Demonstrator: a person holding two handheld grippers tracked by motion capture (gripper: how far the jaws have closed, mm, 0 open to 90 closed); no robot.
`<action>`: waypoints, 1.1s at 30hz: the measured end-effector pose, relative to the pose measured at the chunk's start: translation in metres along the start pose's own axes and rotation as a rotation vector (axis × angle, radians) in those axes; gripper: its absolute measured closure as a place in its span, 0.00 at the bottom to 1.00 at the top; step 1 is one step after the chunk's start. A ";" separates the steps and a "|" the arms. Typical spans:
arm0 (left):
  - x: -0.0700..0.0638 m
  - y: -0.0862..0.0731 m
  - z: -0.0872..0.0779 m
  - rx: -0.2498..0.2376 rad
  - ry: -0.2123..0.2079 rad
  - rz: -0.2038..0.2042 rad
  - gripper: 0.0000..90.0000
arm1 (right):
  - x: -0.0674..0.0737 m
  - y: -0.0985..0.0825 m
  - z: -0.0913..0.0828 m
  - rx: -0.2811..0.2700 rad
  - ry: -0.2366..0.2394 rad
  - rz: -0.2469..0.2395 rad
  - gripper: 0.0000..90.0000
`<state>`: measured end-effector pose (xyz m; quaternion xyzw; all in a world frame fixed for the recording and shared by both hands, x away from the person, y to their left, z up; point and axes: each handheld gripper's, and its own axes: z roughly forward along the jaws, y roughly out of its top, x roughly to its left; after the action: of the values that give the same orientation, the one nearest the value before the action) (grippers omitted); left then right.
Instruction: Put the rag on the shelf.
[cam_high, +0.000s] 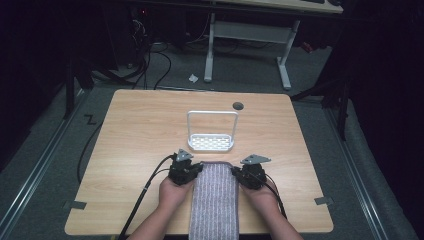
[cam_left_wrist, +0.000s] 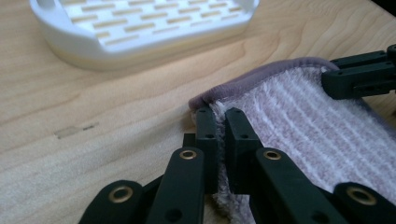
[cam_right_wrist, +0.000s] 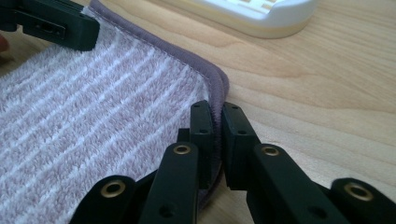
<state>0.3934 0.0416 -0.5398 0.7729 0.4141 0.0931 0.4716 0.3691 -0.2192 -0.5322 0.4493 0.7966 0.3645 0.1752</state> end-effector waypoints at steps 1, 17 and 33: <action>-0.003 -0.002 -0.005 -0.040 0.002 -0.008 0.96 | 0.003 0.001 -0.006 -0.037 -0.008 0.002 0.95; -0.019 0.012 -0.039 -0.221 0.038 0.067 0.96 | 0.025 0.015 -0.033 -0.256 -0.018 -0.087 0.95; -0.028 0.054 -0.066 -0.351 0.038 0.112 0.95 | 0.025 0.042 -0.071 -0.431 -0.030 -0.086 0.95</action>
<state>0.3700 0.0532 -0.4535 0.6986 0.3566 0.2046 0.5856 0.3374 -0.2144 -0.4529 0.3725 0.7161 0.5116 0.2945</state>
